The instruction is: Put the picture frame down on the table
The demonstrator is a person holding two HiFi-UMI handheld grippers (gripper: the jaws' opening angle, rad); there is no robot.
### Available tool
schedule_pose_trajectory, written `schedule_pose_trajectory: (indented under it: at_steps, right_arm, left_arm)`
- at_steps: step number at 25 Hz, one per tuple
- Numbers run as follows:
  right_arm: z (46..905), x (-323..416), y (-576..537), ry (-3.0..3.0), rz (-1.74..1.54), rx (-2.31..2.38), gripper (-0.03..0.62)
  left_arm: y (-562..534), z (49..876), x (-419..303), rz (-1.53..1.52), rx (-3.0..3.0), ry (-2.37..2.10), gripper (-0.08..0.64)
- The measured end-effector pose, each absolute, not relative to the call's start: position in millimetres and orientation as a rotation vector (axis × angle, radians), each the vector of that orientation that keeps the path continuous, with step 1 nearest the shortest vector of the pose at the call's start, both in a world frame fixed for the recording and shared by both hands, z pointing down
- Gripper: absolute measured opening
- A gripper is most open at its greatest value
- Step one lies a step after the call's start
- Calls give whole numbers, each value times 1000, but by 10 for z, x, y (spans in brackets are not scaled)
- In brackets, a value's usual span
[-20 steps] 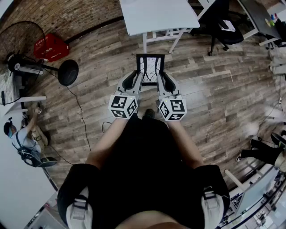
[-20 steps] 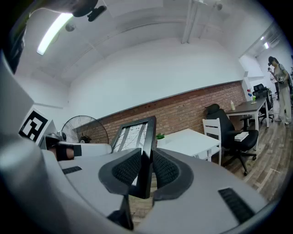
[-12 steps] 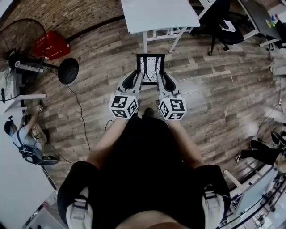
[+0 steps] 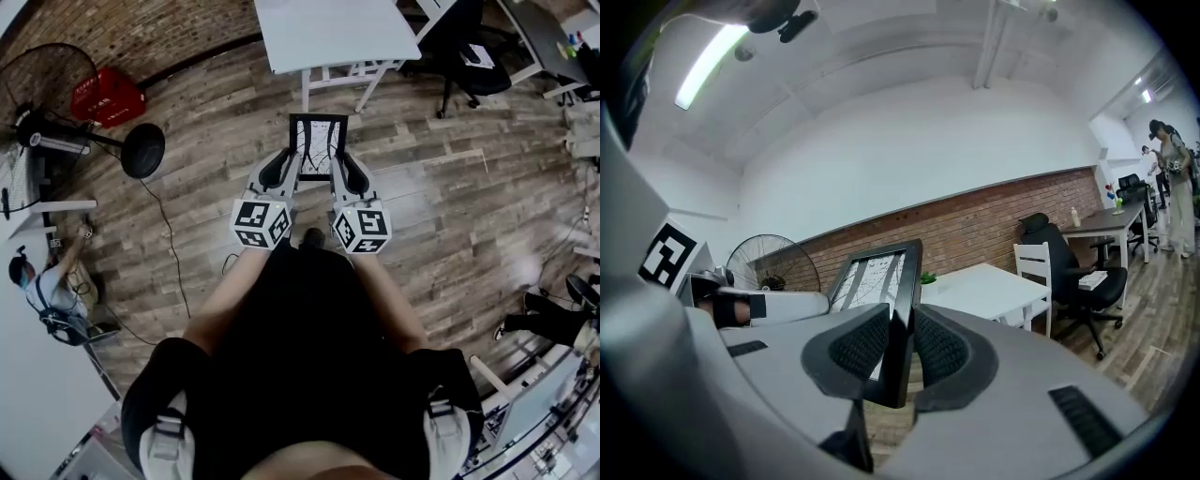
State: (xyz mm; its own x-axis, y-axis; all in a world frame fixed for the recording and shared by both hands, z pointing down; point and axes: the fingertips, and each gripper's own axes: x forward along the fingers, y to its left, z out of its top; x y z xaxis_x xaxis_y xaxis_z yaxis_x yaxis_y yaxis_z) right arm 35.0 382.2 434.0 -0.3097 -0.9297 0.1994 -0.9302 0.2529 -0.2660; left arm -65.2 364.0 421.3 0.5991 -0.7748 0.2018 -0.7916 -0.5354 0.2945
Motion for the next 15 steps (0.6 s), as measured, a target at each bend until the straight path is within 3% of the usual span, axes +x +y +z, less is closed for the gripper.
schedule_pose_trajectory:
  at_steps: [15]
  right_arm:
    - [4375, 78, 3068, -2416, 545, 1925, 77]
  left_arm:
    - [2836, 4258, -911, 66, 2490, -1202, 81]
